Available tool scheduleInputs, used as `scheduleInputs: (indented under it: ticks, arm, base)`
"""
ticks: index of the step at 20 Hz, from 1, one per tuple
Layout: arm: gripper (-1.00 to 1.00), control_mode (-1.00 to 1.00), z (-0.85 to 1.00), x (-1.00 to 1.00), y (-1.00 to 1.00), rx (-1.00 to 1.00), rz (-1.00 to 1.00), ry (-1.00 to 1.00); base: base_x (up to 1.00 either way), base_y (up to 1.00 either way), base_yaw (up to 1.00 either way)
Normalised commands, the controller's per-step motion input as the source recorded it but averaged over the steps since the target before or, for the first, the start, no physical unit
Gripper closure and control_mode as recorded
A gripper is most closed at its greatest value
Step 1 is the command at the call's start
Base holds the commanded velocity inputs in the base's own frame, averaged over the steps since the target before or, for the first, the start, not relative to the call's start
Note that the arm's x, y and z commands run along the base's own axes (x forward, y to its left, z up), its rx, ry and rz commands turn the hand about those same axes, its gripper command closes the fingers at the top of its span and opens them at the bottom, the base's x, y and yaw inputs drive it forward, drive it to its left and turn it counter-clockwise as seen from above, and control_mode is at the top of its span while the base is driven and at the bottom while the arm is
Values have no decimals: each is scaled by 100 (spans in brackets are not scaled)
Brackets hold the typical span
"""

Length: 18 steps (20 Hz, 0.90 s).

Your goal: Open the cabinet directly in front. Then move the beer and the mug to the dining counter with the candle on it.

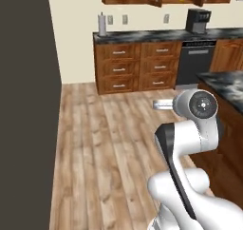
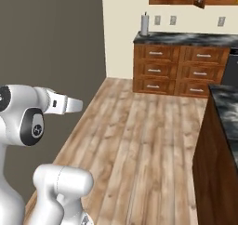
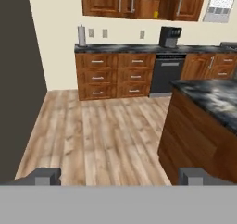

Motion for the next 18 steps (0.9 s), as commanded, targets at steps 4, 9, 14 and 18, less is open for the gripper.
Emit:
scheduleInputs:
  ticks: [4, 9, 14, 18]
  arm:
    - [-100, 100, 0, 0, 0, 0, 0, 0]
    - [-100, 100, 0, 0, 0, 0, 0, 0]
    - [-100, 100, 0, 0, 0, 0, 0, 0]
    - [-100, 100, 0, 0, 0, 0, 0, 0]
  base:
    - [100, 0, 0]
    - [100, 0, 0]
    - [100, 0, 0]
    - [100, 0, 0]
